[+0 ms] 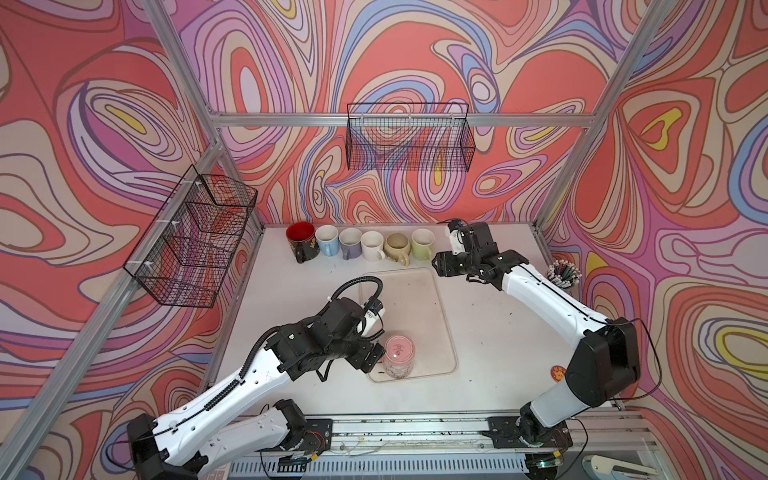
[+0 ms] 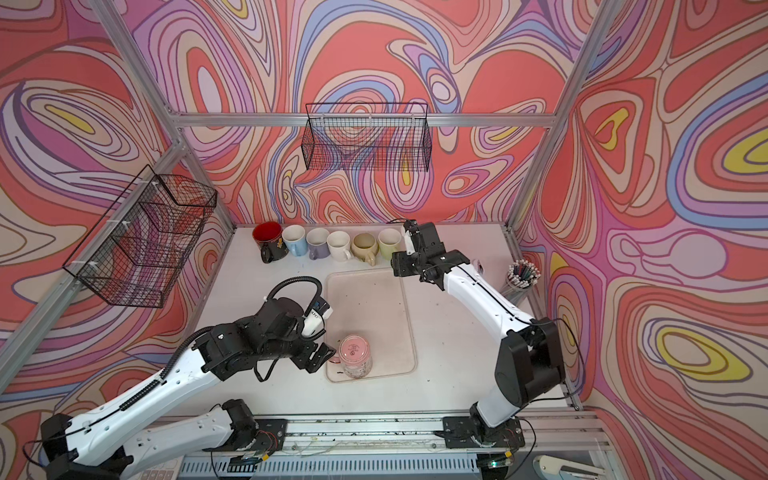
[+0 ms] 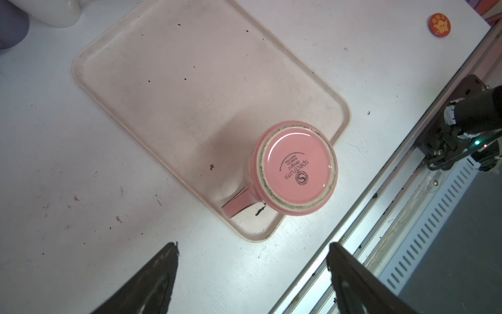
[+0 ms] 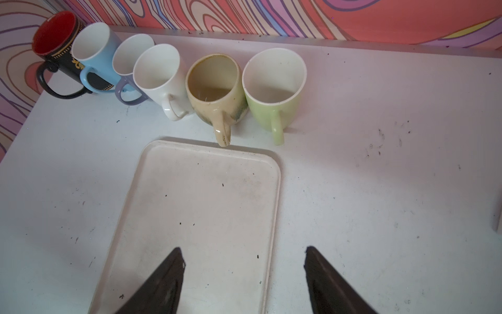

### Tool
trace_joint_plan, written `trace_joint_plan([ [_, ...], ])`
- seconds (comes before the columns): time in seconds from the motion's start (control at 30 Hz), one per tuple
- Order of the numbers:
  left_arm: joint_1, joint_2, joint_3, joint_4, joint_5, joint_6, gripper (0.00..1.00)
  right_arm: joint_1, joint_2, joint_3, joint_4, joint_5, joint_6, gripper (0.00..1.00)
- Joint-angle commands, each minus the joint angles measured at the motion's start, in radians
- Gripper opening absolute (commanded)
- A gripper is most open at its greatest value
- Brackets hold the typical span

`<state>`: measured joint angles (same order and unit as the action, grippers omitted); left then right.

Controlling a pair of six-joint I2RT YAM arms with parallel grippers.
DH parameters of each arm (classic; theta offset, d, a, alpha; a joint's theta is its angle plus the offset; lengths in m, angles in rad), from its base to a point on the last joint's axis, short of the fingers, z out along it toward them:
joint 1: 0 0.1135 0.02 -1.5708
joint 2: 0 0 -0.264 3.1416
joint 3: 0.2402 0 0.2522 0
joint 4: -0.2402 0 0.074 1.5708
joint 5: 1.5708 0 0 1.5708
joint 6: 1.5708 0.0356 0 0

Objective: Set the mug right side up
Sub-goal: 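Withdraw the right gripper while the left gripper moves over the pink mug, then lower the left gripper onto the upside-down pink mug and grip its body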

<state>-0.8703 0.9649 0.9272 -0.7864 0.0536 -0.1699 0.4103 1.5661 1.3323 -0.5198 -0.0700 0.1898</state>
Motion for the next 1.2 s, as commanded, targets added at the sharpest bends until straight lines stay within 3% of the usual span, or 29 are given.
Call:
trace_joint_plan([
  [0.0,-0.055,0.015,-0.007,-0.052,-0.072,-0.033,0.89,0.004,-0.079,-0.058,0.054,-0.026,0.027,0.73],
  [0.4,-0.173,0.097,-0.08,0.043,-0.164,-0.145,0.86,0.005,-0.267,-0.192,0.066,-0.016,0.036,0.73],
  [0.77,-0.185,0.17,-0.097,0.143,-0.256,-0.188,0.84,0.005,-0.291,-0.208,0.062,-0.025,0.033,0.73],
  [1.17,-0.185,0.29,-0.063,0.235,-0.258,-0.17,0.83,0.004,-0.304,-0.22,0.06,-0.032,0.03,0.73],
])
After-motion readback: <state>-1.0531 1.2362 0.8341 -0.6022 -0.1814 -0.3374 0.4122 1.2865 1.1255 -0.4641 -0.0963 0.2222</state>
